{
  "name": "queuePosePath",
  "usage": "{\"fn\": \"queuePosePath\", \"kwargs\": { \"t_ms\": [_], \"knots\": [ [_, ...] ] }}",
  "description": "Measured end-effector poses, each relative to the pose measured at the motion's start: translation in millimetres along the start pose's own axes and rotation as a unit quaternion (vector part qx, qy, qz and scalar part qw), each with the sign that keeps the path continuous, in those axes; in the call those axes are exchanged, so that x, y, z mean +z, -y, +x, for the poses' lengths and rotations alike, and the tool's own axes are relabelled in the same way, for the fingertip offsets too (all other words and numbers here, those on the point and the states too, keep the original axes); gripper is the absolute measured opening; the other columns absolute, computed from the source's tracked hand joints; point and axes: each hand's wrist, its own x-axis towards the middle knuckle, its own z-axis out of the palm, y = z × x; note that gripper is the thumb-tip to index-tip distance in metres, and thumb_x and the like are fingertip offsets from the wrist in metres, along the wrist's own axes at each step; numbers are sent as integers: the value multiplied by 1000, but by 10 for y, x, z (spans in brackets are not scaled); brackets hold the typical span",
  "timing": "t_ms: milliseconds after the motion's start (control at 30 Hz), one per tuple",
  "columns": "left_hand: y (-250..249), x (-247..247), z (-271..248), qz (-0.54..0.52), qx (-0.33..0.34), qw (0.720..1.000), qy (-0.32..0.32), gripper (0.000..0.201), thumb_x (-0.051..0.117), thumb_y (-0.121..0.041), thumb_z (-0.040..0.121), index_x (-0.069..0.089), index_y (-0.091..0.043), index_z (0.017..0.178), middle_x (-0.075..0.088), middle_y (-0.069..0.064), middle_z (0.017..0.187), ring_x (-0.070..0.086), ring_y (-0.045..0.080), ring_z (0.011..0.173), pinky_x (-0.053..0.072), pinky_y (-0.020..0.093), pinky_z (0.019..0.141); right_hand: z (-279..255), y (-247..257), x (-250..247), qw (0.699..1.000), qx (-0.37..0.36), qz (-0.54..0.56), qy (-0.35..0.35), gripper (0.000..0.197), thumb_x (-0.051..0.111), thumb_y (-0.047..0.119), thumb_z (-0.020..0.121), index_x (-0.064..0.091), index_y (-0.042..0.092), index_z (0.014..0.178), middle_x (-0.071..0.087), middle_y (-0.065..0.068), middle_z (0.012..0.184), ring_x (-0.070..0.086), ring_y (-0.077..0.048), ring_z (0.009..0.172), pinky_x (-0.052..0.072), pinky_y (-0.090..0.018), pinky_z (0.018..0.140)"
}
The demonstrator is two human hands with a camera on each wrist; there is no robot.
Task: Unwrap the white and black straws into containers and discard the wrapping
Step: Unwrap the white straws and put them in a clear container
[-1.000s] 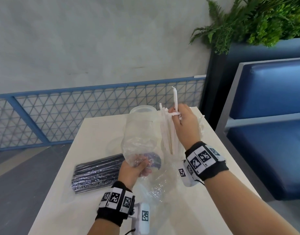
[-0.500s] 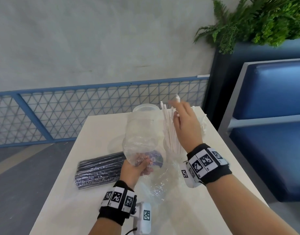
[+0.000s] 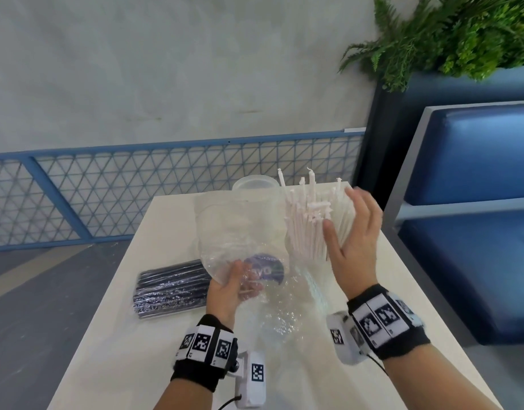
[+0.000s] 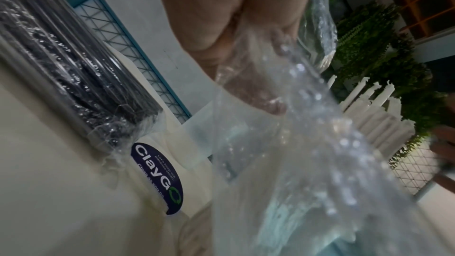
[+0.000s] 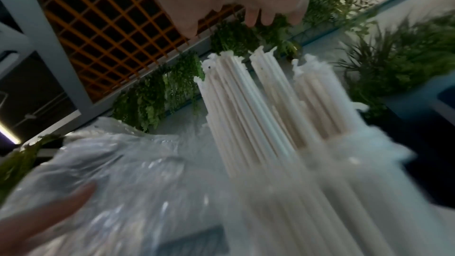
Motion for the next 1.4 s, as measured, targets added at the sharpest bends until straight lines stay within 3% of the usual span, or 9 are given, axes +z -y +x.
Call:
{"fn": "queuePosePath", "kwargs": {
  "t_ms": [167,367,467,567,667,800,967,1167,1400],
  "knots": [
    [67,-7,-155,-48,2,998,-32,35,35,-39,94,62,-19,86,68,2,63,63,17,54,55,34,59,-820,-402,-192,954,234,39,183,32,51,42,88,50,19,111,53,1,110,57,-15,103,47,-25,82],
    [328,-40,-316,-11,-32,999,-8,44,34,-52,83,60,-18,91,66,8,75,63,18,60,55,30,58,-1292,-631,-247,696,574,326,283,50,45,58,80,46,29,121,65,0,118,63,-24,108,50,-46,90],
    [446,-53,-357,34,-37,999,-17,35,50,-37,85,55,-12,109,63,14,97,64,19,72,55,30,68,-1305,-622,-246,763,518,287,258,39,59,31,87,49,20,123,69,-2,96,68,-20,91,51,-35,75],
    [522,-171,-333,169,54,966,-189,88,77,-12,71,20,-14,139,36,13,134,47,30,118,41,36,96,-1283,-703,-319,806,481,241,247,30,59,14,89,51,14,118,62,-5,76,65,-18,75,49,-31,68],
    [491,-277,-297,361,210,882,-219,113,89,-16,54,15,-27,139,15,18,147,18,30,136,30,49,107,-1256,-776,-410,816,464,213,270,25,56,12,90,52,16,115,59,-8,73,64,-18,67,52,-37,70],
    [559,-198,-282,642,229,728,-70,88,84,-45,53,43,-21,127,52,14,131,36,29,126,18,56,107,-1256,-847,-466,823,454,182,289,25,57,11,90,52,15,114,58,-4,67,62,-19,63,54,-38,66],
    [645,-121,-222,597,93,795,46,21,62,-41,83,51,-25,89,55,-11,86,53,5,74,26,42,110,-1213,-871,-501,821,453,163,306,23,55,10,90,52,17,112,57,-5,71,63,-19,66,57,-38,66],
    [757,-92,-202,547,101,830,42,27,54,-27,91,38,-16,71,44,-6,61,45,14,56,39,24,57,-1137,-985,-596,828,458,135,294,18,57,7,89,56,8,107,56,1,83,57,-21,65,56,-40,66],
    [865,-167,-263,422,-6,907,6,21,46,0,90,36,-14,77,60,4,70,54,12,52,41,20,53,-1019,-1322,-763,867,400,-99,279,34,60,11,87,51,5,119,63,-13,86,59,-30,81,46,-34,75]
  ]
}}
